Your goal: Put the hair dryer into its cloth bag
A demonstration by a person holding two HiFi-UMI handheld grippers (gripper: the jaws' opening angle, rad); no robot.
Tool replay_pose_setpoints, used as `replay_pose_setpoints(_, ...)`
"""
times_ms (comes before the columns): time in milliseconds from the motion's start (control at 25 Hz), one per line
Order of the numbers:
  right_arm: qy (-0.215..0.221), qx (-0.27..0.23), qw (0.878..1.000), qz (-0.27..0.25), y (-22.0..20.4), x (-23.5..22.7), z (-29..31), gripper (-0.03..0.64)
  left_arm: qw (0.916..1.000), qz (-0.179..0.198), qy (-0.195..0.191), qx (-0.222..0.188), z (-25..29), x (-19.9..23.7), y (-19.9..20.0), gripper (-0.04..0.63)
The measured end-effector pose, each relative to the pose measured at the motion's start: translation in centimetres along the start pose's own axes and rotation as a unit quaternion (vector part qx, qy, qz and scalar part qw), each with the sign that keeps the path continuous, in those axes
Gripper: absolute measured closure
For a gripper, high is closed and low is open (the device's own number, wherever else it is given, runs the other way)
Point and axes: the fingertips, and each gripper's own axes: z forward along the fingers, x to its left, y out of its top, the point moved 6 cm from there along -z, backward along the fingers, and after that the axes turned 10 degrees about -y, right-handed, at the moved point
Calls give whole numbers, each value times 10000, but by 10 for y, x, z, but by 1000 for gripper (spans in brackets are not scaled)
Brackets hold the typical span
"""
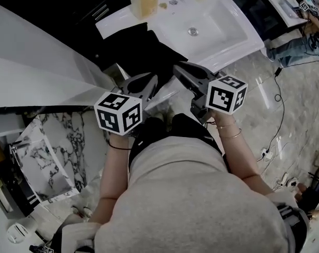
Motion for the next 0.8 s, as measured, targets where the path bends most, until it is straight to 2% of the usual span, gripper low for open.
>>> replay_pose_setpoints(120,356,-280,9986,-260,21,12,-8,617,9995,85,-300,-92,2,-8,13,580)
replay_pose_setpoints(200,866,-423,9946,-375,27,23,-12,617,9990,90,-430,-36,4,-11,16,580)
replay_pose_setpoints(280,1208,-554,9909,-216,30,31,-15,618,9990,92,-432,-73,5,-14,19,581)
replay_pose_setpoints(360,1272,-655,9896,-166,33,36,-19,618,9991,135,-322,-225,2,-16,23,581)
replay_pose_setpoints(480,1277,-633,9891,-381,31,41,-19,618,9987,308,-132,-379,-3,-16,26,581)
replay_pose_setpoints(640,1208,-509,9902,-487,24,40,-22,618,9985,416,40,-341,-4,-18,22,581)
replay_pose_setpoints(800,1218,-293,9901,-639,17,38,-23,618,9995,237,86,-175,-1,-16,15,581)
